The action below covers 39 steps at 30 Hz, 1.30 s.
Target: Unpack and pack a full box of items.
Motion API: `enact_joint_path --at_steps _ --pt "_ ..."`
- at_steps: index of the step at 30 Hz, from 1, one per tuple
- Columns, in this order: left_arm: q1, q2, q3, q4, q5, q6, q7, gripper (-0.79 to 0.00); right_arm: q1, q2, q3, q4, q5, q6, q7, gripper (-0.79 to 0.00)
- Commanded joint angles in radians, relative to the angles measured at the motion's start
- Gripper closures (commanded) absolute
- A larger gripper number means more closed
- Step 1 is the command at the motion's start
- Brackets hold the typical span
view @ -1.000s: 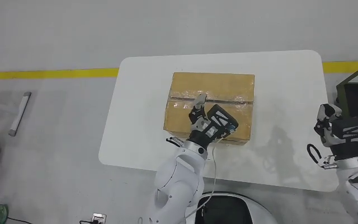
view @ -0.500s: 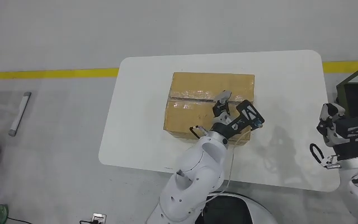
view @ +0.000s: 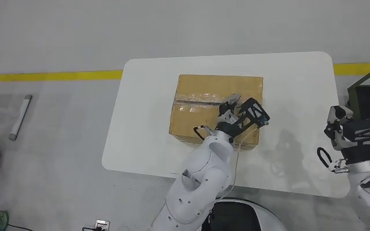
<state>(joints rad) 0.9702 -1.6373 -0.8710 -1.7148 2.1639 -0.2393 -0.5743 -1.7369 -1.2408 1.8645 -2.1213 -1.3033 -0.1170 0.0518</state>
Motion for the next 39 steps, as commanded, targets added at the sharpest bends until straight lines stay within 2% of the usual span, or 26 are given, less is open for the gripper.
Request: enact_joint_path --at_steps 1,3,4,5,6,11,15,26,32,39 --pt "-0.001 0.0 0.0 0.002 0.015 -0.003 0.007 -0.348 0.003 0.0 -0.003 0.002 -0.002 0.0 0.003 0.0" --pt "0.002 -0.001 -0.004 0.003 0.015 0.001 0.013 -0.299 0.006 0.0 -0.005 0.002 -0.003 0.002 0.004 0.0" --pt "0.003 -0.001 -0.007 0.003 0.017 0.004 0.016 -0.197 0.007 -0.001 -0.006 0.002 -0.004 0.002 0.005 0.0" --pt "0.003 -0.001 -0.009 0.004 0.02 0.005 0.018 -0.139 0.008 -0.001 -0.007 0.002 -0.004 0.003 0.006 0.0" --pt "0.004 -0.001 -0.014 0.005 0.022 0.009 0.019 0.0 0.008 -0.001 -0.008 0.002 -0.005 0.003 0.006 0.0" --pt "0.005 0.001 -0.045 0.006 0.037 0.033 0.046 0.0 0.013 -0.001 -0.015 0.002 -0.006 0.003 0.011 0.0" --pt "0.019 0.006 -0.096 -0.04 0.057 0.084 0.068 0.0 0.019 -0.002 -0.024 -0.002 -0.005 -0.001 0.016 0.0" --pt "0.096 0.041 -0.345 -0.242 0.243 0.13 0.035 0.0 0.035 -0.001 -0.053 -0.024 -0.008 -0.03 0.025 0.0" --pt "0.1 0.05 -0.458 -0.259 0.283 0.168 0.023 0.0 0.041 -0.001 -0.076 -0.034 -0.022 -0.039 0.028 0.0" --pt "0.094 0.053 -0.517 -0.252 0.262 0.178 0.015 0.0 0.04 -0.001 -0.087 -0.036 -0.031 -0.046 0.03 0.0"
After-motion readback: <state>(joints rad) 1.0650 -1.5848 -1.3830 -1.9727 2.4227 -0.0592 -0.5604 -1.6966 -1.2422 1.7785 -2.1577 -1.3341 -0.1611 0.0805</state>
